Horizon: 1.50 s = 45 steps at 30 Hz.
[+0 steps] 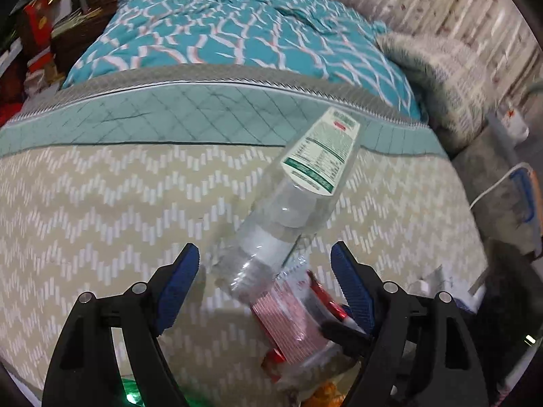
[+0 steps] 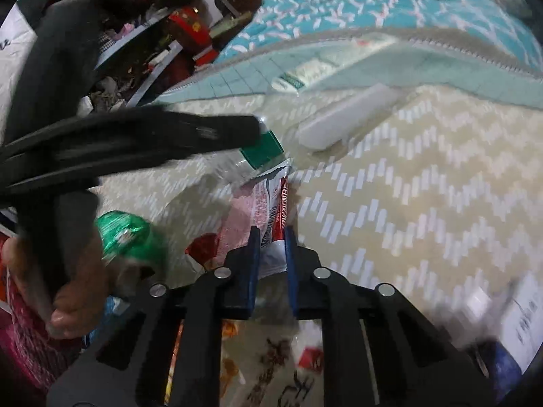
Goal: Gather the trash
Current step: 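Grasp the plastic bottle with the left gripper while the right grasps the red wrapper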
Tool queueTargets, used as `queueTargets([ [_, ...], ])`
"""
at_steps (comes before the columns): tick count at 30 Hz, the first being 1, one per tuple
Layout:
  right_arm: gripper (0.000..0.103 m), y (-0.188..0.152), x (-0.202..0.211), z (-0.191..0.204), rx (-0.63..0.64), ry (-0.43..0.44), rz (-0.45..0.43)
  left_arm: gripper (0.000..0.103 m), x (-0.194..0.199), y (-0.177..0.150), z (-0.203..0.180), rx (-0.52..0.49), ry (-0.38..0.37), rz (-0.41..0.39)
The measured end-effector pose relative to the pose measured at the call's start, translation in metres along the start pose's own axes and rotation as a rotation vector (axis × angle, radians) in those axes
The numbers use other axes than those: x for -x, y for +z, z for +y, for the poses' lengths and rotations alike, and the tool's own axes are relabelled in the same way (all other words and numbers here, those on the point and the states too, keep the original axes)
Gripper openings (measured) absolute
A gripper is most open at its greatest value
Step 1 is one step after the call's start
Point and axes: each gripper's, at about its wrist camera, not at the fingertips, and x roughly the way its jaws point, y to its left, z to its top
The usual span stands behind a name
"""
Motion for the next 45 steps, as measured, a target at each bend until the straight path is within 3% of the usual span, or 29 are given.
queueTargets([
  [5,0.012,-0.018,0.05,0.0,0.017,-0.017,-0.091,0.075,-0.027,0.003,-0.015,-0.036,0.1,0.079],
  [6,0.011,-0.022,0.061,-0.003,0.014,-0.019,-0.111,0.07,-0.034,0.002,-0.016,-0.035,0.121,0.1],
  [8,0.011,-0.029,0.079,-0.007,-0.001,-0.019,-0.147,0.047,-0.041,0.001,-0.017,-0.039,0.137,0.125],
  [13,0.011,-0.056,0.129,-0.021,-0.048,0.004,-0.235,0.041,-0.022,-0.014,-0.019,-0.003,0.098,0.09],
  [17,0.011,-0.085,0.175,-0.028,-0.066,-0.017,-0.331,0.041,0.022,-0.037,-0.026,0.013,0.009,0.004],
  [23,0.011,-0.148,0.243,-0.05,-0.162,-0.06,-0.483,0.04,0.101,-0.095,-0.06,0.013,-0.229,-0.108],
  [29,0.011,-0.224,0.267,-0.076,-0.287,-0.093,-0.459,0.039,0.123,-0.177,-0.1,-0.055,-0.319,-0.093],
  [32,0.011,-0.252,0.26,-0.09,-0.348,-0.089,-0.409,0.039,0.116,-0.209,-0.106,-0.064,-0.291,-0.069],
  [37,0.011,-0.277,0.234,-0.107,-0.468,-0.018,-0.35,0.039,0.087,-0.25,-0.119,-0.084,-0.266,0.047],
  [38,0.011,-0.278,0.231,-0.11,-0.483,-0.005,-0.349,0.04,0.085,-0.255,-0.124,-0.101,-0.243,0.057],
  [40,0.014,-0.279,0.229,-0.113,-0.5,0.01,-0.348,0.052,0.086,-0.255,-0.128,-0.129,-0.208,0.048],
  [42,0.015,-0.28,0.225,-0.117,-0.521,0.029,-0.34,0.072,0.097,-0.252,-0.13,-0.142,-0.184,0.002],
  [45,0.015,-0.286,0.221,-0.126,-0.558,0.056,-0.327,0.086,0.117,-0.239,-0.129,-0.13,-0.169,-0.082],
])
